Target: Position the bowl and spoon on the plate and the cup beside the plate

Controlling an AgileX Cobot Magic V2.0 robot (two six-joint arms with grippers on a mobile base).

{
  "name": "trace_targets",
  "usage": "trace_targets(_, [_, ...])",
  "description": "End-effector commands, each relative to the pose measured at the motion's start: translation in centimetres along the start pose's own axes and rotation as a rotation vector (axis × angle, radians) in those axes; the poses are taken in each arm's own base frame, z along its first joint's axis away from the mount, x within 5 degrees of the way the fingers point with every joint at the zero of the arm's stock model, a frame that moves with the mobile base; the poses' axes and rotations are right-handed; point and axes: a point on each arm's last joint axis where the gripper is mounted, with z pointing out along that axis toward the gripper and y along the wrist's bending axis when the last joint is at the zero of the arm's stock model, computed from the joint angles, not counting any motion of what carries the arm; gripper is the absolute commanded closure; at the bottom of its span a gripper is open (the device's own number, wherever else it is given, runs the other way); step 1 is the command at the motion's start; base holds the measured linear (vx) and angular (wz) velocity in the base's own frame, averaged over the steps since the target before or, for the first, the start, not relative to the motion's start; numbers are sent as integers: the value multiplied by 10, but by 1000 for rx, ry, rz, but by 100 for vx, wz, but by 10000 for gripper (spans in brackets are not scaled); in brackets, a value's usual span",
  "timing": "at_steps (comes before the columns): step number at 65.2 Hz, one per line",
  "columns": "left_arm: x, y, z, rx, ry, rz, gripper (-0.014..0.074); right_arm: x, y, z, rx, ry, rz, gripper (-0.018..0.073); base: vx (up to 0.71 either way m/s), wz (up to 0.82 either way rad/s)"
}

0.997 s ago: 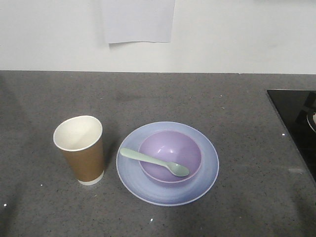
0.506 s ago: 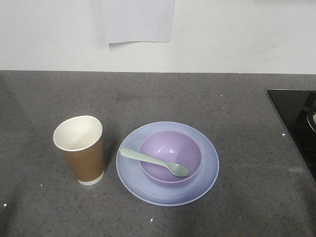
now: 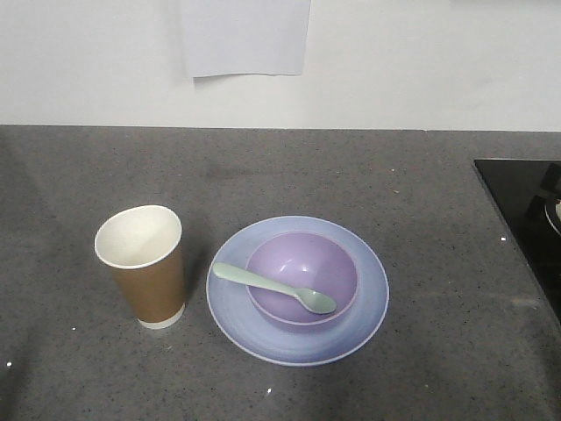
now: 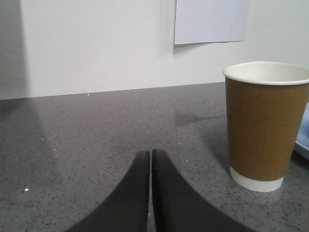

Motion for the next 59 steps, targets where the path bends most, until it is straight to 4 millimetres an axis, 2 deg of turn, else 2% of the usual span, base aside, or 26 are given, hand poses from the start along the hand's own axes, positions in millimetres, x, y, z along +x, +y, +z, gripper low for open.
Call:
trace_targets(1, [2,-1,0,12,-62,-11,603,-7,-1,-1,18,-81,-13,561,0,0])
trace_targets(59, [2,-1,0,12,-62,-11,603,-7,-1,-1,18,-82,-13,561,0,0])
